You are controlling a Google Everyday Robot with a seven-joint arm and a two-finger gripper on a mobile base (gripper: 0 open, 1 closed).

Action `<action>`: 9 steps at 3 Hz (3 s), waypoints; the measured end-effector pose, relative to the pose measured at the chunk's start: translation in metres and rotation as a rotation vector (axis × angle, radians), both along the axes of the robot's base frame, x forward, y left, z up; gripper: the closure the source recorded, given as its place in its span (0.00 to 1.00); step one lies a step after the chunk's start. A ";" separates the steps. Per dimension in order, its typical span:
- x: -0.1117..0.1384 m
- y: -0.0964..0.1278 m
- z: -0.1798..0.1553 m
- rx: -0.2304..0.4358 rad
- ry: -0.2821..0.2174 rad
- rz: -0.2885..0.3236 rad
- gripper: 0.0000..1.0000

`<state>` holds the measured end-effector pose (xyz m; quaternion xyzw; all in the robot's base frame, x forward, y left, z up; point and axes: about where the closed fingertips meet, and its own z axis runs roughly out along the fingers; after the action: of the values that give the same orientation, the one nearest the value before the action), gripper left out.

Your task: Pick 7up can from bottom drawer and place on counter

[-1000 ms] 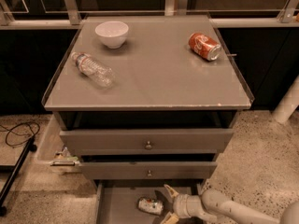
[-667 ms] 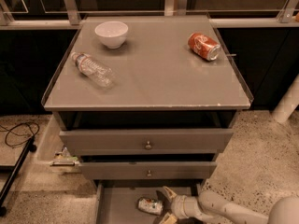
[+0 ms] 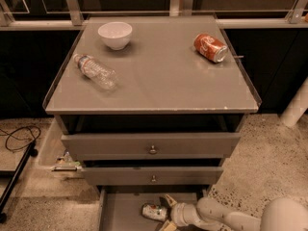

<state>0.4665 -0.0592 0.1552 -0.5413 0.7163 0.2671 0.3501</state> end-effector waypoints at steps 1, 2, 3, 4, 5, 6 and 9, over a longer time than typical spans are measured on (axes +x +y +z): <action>0.004 0.012 -0.010 0.002 0.008 -0.002 0.00; 0.004 0.017 -0.023 -0.010 0.028 -0.010 0.00; 0.004 0.017 -0.024 -0.010 0.028 -0.010 0.18; 0.004 0.017 -0.024 -0.010 0.028 -0.010 0.43; 0.004 0.017 -0.024 -0.010 0.028 -0.010 0.65; 0.004 0.017 -0.024 -0.010 0.028 -0.010 0.89; -0.014 -0.013 0.028 0.072 0.028 0.001 1.00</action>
Offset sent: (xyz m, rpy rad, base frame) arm 0.0063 0.0176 -0.0392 -0.0296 0.0485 -0.0253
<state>0.4527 -0.0720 0.1832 -0.5249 0.7108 0.3002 0.3594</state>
